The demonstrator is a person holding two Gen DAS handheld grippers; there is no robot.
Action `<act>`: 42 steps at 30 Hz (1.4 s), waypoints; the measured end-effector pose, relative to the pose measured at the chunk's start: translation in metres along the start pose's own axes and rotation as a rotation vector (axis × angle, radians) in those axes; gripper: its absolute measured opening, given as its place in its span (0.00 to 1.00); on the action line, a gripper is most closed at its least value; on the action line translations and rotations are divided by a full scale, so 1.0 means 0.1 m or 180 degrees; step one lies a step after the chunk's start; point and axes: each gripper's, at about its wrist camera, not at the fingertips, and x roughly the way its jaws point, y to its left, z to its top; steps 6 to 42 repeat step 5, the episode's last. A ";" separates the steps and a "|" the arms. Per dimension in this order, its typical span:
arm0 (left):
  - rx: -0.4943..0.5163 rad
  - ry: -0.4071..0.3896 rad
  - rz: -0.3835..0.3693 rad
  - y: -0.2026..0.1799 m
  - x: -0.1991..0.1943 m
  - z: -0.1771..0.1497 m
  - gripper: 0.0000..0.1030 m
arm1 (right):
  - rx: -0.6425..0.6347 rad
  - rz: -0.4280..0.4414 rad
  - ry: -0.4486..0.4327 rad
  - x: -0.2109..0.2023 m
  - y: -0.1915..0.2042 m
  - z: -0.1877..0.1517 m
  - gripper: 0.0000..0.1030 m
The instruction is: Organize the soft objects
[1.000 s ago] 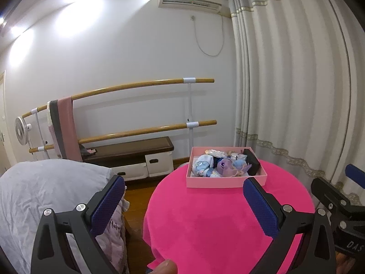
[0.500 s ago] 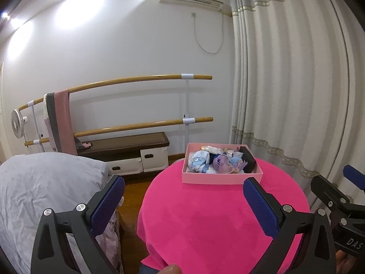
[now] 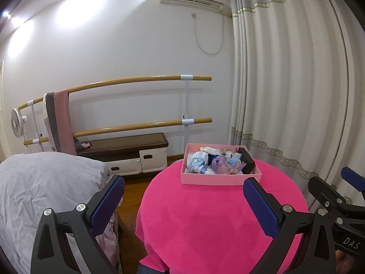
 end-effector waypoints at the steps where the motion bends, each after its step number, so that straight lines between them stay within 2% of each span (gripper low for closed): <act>1: -0.0004 -0.0004 -0.0007 -0.01 0.00 0.00 1.00 | -0.0002 -0.0001 -0.0005 0.00 0.00 0.00 1.00; 42: -0.0031 -0.0030 -0.0029 -0.01 -0.01 -0.01 1.00 | -0.0007 0.0003 -0.0017 -0.01 0.00 -0.01 1.00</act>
